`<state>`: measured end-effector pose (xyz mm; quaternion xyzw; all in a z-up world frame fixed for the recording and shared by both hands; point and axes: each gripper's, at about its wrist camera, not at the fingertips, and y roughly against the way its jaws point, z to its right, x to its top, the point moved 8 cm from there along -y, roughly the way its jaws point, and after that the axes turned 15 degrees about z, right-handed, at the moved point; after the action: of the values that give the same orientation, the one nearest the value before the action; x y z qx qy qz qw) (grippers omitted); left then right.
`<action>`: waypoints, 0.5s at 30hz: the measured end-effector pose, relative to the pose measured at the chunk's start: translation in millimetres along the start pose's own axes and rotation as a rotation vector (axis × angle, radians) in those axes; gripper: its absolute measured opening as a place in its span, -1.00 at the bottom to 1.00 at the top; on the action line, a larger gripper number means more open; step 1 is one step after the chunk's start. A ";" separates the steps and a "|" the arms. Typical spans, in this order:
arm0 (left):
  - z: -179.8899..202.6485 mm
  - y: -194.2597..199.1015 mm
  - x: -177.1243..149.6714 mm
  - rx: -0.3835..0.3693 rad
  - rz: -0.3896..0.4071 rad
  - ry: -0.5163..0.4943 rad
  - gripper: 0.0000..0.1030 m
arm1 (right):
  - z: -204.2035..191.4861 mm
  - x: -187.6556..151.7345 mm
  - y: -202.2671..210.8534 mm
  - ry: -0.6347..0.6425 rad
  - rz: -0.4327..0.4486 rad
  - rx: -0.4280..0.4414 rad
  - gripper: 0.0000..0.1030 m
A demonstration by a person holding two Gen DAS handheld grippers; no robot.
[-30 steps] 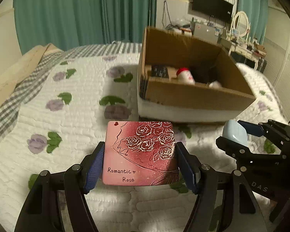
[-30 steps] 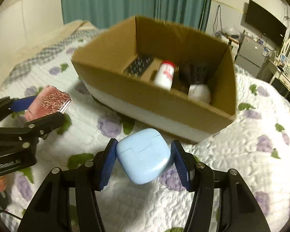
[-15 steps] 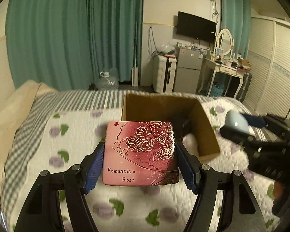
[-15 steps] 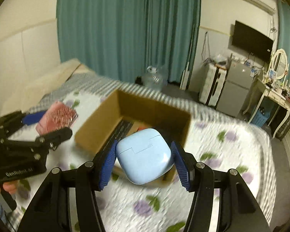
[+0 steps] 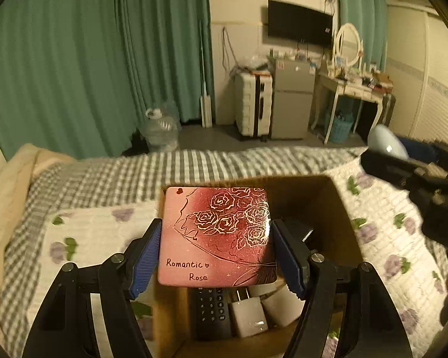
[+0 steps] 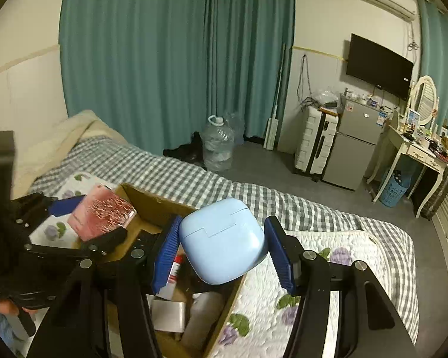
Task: Organize rigid objects
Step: 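Drop the card and earbud case into the box and open both tools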
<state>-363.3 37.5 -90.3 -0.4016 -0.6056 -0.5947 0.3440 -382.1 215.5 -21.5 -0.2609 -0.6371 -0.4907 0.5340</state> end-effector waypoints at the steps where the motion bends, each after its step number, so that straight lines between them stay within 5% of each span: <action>1: 0.3 -9.1 -4.4 0.008 -0.012 -0.004 0.40 | 2.1 -2.4 -5.9 -0.001 -0.006 0.008 0.10; 8: 2.0 -41.3 -23.4 -0.001 -0.030 0.003 0.40 | 20.3 -23.3 -27.2 -0.003 -0.048 0.017 0.10; 15: 2.5 -33.0 -18.0 -0.004 -0.019 0.061 0.45 | 28.1 -28.1 -18.5 -0.030 -0.051 0.016 0.10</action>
<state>-384.8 39.6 -121.1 -0.3783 -0.5973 -0.6111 0.3559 -401.6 239.2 -52.8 -0.2474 -0.6554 -0.4952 0.5138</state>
